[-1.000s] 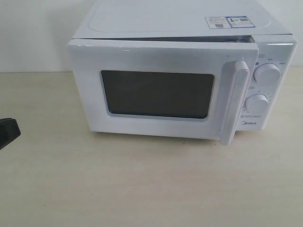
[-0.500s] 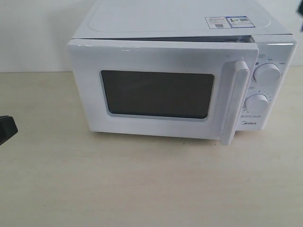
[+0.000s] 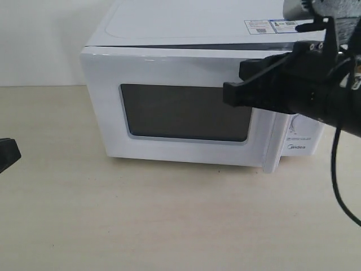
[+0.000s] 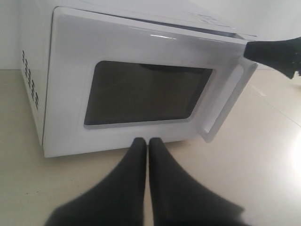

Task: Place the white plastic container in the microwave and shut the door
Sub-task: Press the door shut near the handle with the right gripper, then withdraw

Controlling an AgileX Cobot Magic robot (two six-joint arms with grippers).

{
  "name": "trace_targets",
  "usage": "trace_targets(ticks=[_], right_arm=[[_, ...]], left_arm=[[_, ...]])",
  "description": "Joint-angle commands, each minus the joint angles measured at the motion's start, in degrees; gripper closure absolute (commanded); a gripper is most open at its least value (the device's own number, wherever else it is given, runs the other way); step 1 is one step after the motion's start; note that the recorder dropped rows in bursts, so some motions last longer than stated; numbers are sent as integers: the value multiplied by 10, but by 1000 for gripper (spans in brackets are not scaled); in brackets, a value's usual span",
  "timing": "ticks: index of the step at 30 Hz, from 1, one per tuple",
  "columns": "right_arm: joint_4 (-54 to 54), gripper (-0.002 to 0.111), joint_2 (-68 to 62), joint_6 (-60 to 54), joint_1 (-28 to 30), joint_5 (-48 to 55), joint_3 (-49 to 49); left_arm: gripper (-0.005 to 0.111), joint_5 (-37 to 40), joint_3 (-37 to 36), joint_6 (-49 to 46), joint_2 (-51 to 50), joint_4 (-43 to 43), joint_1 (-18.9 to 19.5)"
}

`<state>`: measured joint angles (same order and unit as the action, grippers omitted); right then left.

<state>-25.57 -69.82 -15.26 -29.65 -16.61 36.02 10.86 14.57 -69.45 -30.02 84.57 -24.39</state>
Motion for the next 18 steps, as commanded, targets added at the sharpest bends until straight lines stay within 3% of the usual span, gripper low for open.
trace_targets(ticks=[1, 7, 18], right_arm=[[-148, 109, -55, -120, 0, -76, 4], [-184, 109, -89, -156, 0, -131, 12], [-257, 109, -149, -258, 0, -131, 83]], left_arm=[[102, -5, -1, 5, 4, 0, -2], [102, -6, -1, 5, 4, 0, -2], [102, -6, -1, 5, 4, 0, -2]])
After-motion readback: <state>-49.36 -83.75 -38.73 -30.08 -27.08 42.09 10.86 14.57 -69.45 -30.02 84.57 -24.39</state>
